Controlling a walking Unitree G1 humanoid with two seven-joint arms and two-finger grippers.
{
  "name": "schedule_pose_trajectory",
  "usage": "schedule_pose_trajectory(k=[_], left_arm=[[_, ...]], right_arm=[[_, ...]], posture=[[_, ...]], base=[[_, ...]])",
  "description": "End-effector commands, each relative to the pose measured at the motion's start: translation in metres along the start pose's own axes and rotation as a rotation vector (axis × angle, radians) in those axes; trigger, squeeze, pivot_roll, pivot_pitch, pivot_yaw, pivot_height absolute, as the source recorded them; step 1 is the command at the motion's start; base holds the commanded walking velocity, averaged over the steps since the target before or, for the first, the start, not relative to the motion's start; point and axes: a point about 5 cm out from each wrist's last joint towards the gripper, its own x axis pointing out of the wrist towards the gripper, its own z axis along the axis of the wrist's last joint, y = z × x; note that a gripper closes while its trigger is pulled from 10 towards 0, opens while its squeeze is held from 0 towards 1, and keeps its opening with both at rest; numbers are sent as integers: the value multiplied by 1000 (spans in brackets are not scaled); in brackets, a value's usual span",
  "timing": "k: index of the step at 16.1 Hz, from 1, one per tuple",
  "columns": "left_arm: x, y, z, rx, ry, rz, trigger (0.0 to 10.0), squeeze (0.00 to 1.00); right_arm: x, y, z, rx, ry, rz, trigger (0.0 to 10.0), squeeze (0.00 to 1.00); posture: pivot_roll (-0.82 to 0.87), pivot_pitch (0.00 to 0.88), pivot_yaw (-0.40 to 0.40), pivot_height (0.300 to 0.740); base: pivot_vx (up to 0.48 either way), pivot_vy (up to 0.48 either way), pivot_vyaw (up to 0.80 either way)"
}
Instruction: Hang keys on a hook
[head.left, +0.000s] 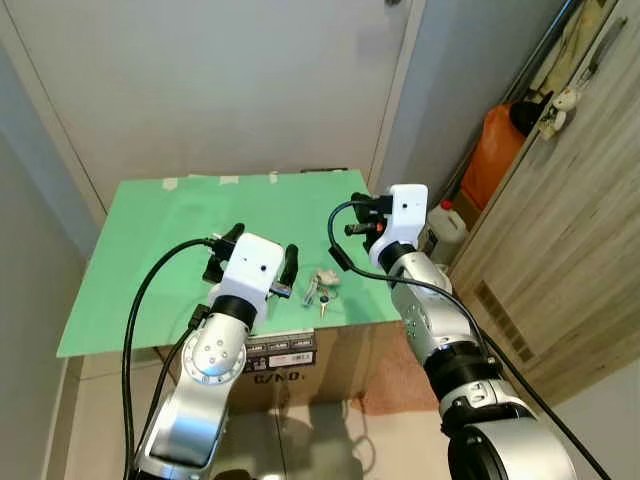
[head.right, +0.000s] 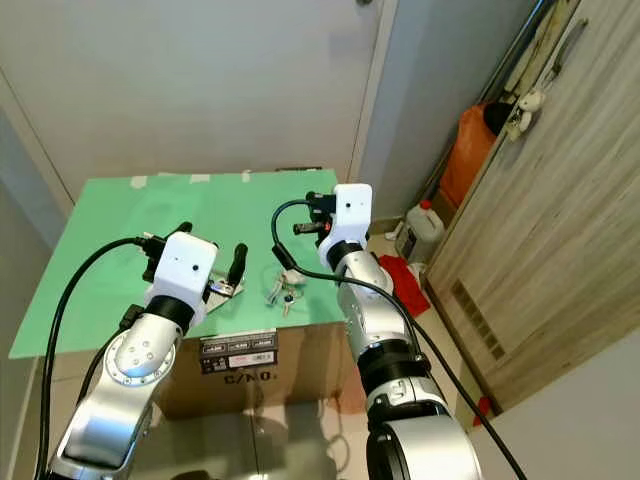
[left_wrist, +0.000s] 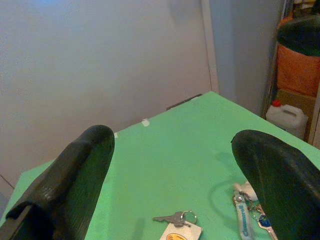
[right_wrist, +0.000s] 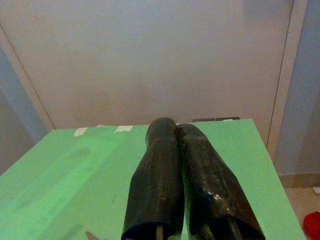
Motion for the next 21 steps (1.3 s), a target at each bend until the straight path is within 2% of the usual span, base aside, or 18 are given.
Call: schedule_pose_trajectory(k=[1,3,6,10,12,13,14,19,21], left_arm=[[3,3,0,-2,0,5,10000,0],[4,3,1,-11,5,28,10000,0],[7,7,-2,-35,24,57,10000,0],[9,4,-1,-47,16,49,10000,0],[8,9,7,-124,-111,101,10000,0],[8,13,2,-85,-147,145,10000,0],[10,15,-6,-43,-139,170,10000,0],[11,8,-18,-20,-78,125,10000,0],[15,8,-21,-3,-86,129,10000,0]], right_arm=[[3,-3,5,-5,1,-5,10000,0],[4,-5,2,-61,28,-31,10000,0],[4,-3,1,-76,23,-32,10000,0],[-1,-16,5,-109,-14,-77,10000,0],[-7,-15,15,-218,-162,-53,10000,0],[-9,-19,8,-181,-149,-80,10000,0],[-11,-24,-1,-142,-109,-106,10000,0],[-11,-25,-1,-142,-107,-105,10000,0],[-11,-25,-2,-179,-114,-107,10000,0]], posture=[[146,0,-81,740],[146,0,-88,740],[141,0,-88,740],[138,0,-87,740],[140,0,-86,740],[139,0,-89,740],[139,0,-90,740],[130,0,-82,740],[130,0,-79,740]], base=[[0,0,0],[0,0,0],[0,0,0],[0,0,0],[0,0,0],[0,0,0],[0,0,0],[0,0,0],[0,0,0]])
